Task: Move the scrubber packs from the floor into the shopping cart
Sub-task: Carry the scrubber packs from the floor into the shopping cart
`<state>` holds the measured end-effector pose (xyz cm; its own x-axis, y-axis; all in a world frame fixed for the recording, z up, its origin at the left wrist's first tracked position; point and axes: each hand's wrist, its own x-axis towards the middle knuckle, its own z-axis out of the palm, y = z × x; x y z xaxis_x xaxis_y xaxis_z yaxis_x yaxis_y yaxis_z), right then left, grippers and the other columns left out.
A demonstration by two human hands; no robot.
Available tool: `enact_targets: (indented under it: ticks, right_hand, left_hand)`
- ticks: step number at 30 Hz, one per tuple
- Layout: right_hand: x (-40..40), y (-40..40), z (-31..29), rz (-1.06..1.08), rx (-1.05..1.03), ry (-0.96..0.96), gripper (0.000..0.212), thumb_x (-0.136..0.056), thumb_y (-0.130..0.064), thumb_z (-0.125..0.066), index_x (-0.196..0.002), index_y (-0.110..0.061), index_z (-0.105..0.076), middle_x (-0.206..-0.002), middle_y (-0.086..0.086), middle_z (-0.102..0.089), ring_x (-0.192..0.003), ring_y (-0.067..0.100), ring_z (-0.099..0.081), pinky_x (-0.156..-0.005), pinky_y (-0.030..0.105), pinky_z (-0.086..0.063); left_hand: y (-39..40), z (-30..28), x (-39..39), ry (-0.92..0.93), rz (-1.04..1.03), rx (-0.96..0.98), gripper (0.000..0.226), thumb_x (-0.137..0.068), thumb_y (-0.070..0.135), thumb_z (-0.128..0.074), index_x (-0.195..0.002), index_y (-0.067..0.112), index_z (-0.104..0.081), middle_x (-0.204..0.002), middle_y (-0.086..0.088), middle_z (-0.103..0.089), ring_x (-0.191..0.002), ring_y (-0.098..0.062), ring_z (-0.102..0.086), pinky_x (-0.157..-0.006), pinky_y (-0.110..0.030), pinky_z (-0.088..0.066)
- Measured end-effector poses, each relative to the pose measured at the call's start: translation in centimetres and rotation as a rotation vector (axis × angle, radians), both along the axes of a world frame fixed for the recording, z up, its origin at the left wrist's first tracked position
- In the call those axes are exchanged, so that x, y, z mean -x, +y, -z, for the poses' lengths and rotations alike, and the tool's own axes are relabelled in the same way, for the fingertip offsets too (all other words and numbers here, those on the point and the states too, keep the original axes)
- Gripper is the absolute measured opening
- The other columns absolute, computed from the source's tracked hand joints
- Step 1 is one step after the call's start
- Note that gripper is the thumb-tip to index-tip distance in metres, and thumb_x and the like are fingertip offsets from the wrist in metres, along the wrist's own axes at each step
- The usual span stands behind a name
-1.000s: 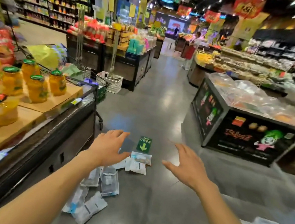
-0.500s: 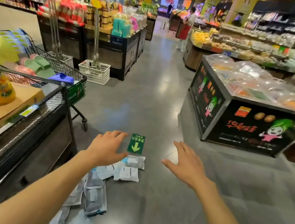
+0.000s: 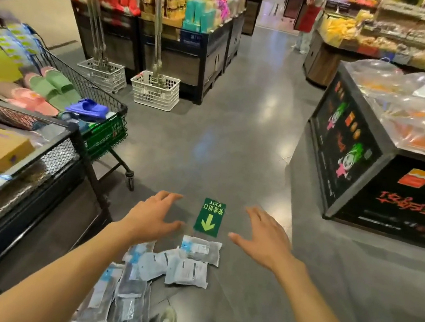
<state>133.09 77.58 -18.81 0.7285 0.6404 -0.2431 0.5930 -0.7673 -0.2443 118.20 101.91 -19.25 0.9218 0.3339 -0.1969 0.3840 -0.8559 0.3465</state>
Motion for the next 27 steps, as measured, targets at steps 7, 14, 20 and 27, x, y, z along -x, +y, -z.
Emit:
enact_targets:
  ticks: [7, 14, 20, 27]
  right_hand:
    - [-13.6, 10.0, 8.0, -0.040, 0.092, 0.052, 0.090, -0.091, -0.071, -0.052, -0.162, -0.026, -0.018, -0.170, -0.001, -0.021, -0.155, 0.021, -0.022, -0.126, 0.042, -0.020]
    - [-25.2, 19.4, 28.0, -0.132, 0.124, 0.102, 0.091, -0.091, -0.068, -0.055, -0.162, -0.025, -0.019, -0.167, 0.000, -0.025, -0.152, 0.023, -0.025, -0.123, 0.040, -0.023]
    - [-29.7, 24.1, 53.4, -0.240, 0.148, 0.094, 0.095, -0.088, -0.071, -0.057, -0.161, -0.025, -0.018, -0.167, 0.002, -0.027, -0.152, 0.025, -0.028, -0.124, 0.044, -0.024]
    - [-30.6, 26.1, 78.1, -0.330, 0.245, 0.097, 0.098, -0.085, -0.076, -0.056, -0.161, -0.026, -0.020, -0.163, 0.003, -0.034, -0.147, 0.029, -0.037, -0.116, 0.045, -0.034]
  left_hand:
    - [9.0, 9.5, -12.4, 0.093, -0.021, -0.040, 0.076, -0.092, 0.062, -0.056, -0.155, 0.030, -0.030, -0.157, -0.002, -0.041, -0.136, -0.025, -0.049, -0.108, -0.044, -0.045]
    - [16.2, 28.9, -23.2, 0.109, -0.065, -0.057, 0.075, -0.092, 0.061, -0.058, -0.155, 0.030, -0.032, -0.155, -0.001, -0.042, -0.135, -0.026, -0.049, -0.106, -0.043, -0.046]
    - [20.6, 53.3, -28.4, 0.146, -0.117, -0.023, 0.077, -0.093, 0.060, -0.058, -0.157, 0.026, -0.028, -0.155, -0.006, -0.041, -0.135, -0.030, -0.050, -0.105, -0.046, -0.047]
    - [22.5, 78.8, -26.9, 0.288, -0.092, 0.062, 0.083, -0.089, 0.057, -0.066, -0.155, 0.018, -0.033, -0.151, -0.013, -0.045, -0.137, -0.031, -0.049, -0.113, -0.041, -0.040]
